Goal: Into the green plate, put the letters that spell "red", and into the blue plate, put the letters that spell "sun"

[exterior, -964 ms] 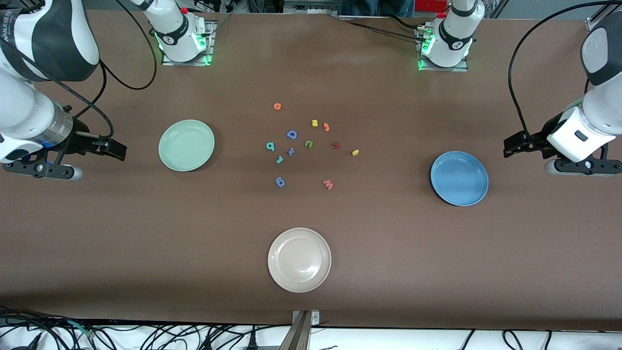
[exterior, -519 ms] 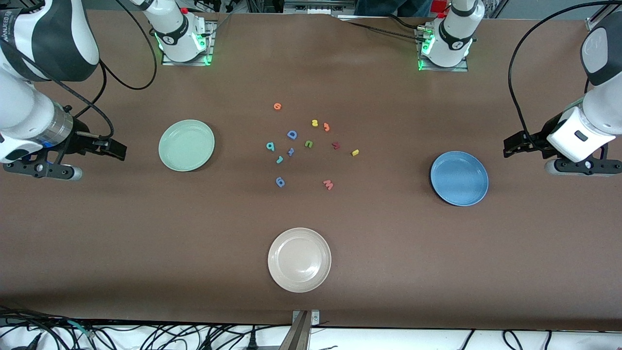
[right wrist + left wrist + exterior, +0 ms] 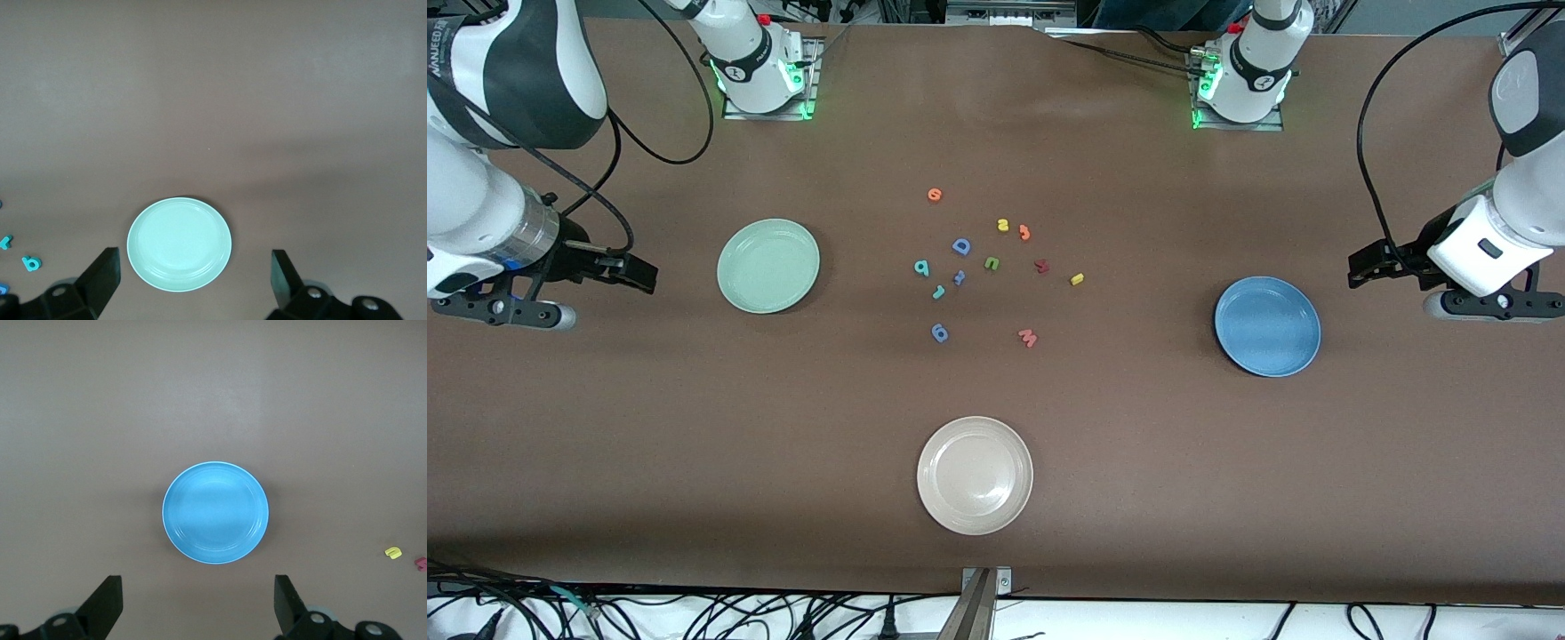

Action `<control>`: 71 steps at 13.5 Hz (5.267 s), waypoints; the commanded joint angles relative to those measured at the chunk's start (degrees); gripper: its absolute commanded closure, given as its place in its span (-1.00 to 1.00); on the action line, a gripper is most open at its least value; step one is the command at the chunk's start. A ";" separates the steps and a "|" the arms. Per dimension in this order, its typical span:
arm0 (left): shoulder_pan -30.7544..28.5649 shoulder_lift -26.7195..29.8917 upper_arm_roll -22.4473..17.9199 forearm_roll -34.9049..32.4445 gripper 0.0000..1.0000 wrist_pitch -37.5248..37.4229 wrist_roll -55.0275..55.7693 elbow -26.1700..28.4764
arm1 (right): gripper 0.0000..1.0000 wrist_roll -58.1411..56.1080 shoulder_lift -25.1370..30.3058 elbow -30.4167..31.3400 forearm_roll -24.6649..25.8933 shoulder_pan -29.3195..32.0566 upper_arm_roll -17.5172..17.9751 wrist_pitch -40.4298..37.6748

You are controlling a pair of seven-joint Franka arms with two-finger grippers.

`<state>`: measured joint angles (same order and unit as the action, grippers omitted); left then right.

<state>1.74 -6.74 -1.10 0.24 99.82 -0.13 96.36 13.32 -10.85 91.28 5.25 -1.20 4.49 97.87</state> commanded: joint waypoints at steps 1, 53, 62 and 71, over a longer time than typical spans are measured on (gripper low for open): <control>0.01 0.15 0.04 1.52 -1.00 -0.59 0.57 -0.03 | -1.00 0.13 -0.32 -1.19 -1.03 0.23 -0.01 -1.10; 24.53 -18.66 10.76 3.98 -1.00 16.09 4.09 1.37 | -1.00 1.18 -0.31 -1.19 -1.29 -0.56 0.16 -7.77; 27.35 -17.34 10.76 -1.38 -1.00 40.69 4.44 18.93 | -0.99 24.09 -4.17 -0.84 -4.72 -11.36 0.16 -6.38; 27.08 -18.57 10.68 -9.65 -1.00 53.53 4.35 26.59 | -0.99 52.12 -10.07 5.65 -9.20 -22.25 0.25 6.25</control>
<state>28.58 -26.44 10.05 -7.74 150.31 3.94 120.00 60.20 -20.89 93.97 -2.85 -20.69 5.17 100.40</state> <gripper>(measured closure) 0.000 0.004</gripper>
